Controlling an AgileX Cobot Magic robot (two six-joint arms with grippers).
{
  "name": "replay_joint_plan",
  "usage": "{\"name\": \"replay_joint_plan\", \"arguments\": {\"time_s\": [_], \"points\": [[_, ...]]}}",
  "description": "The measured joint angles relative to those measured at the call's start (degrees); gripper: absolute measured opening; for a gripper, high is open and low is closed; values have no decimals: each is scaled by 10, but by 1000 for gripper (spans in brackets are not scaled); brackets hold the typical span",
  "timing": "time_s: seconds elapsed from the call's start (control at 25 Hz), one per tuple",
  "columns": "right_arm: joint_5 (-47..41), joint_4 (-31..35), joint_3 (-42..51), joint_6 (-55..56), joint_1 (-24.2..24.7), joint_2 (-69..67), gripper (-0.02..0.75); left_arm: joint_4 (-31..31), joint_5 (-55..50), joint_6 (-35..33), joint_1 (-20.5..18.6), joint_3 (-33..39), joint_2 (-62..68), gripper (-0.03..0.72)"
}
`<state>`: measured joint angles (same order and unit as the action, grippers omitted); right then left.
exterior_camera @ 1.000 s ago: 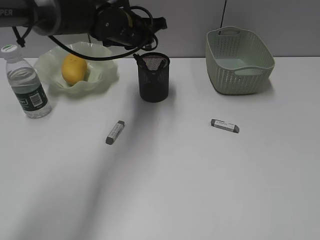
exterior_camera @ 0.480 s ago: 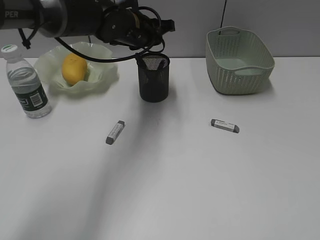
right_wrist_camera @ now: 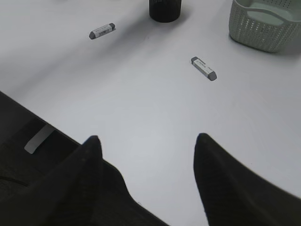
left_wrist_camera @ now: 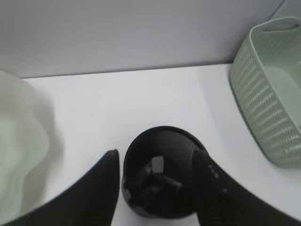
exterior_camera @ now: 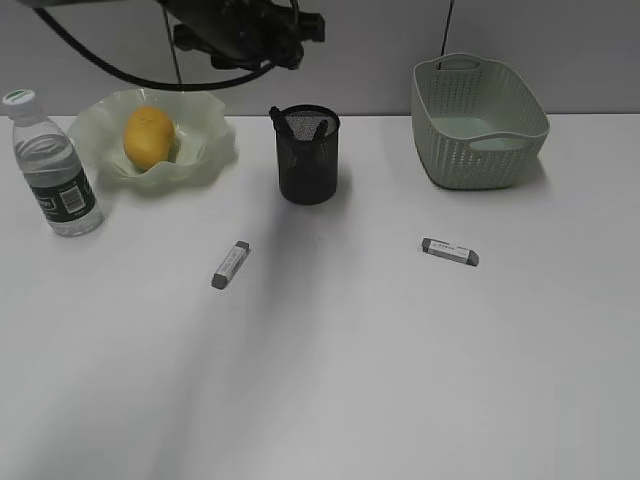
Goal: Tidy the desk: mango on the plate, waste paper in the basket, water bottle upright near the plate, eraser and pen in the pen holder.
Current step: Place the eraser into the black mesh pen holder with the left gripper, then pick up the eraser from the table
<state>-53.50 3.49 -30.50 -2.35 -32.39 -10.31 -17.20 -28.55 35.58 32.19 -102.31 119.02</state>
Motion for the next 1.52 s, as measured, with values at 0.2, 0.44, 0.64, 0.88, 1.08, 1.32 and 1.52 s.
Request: {"name": "replay_joint_plan", "arguments": {"time_s": [0.2,0.44,0.64,0.88,1.08,1.32,1.52], "points": [[0,0,0,1,0,0,490,70,-125,-123,0,0,-44,426],[0,0,0,1,0,0,490,91,-295,-203,0,0,-77,430],[0,-1,0,1,0,0,490,90,-369,-237,-1,0,-104,432],[0,-2,0,1,0,0,490,90,-384,-242,-10,70,-161,432],[0,-2,0,1,0,0,490,104,-331,-243,-31,201,-259,432],[0,-2,0,1,0,0,490,164,-277,-270,-138,355,-392,432],[0,-2,0,1,0,0,490,184,-263,-313,-217,449,-522,432]]}}
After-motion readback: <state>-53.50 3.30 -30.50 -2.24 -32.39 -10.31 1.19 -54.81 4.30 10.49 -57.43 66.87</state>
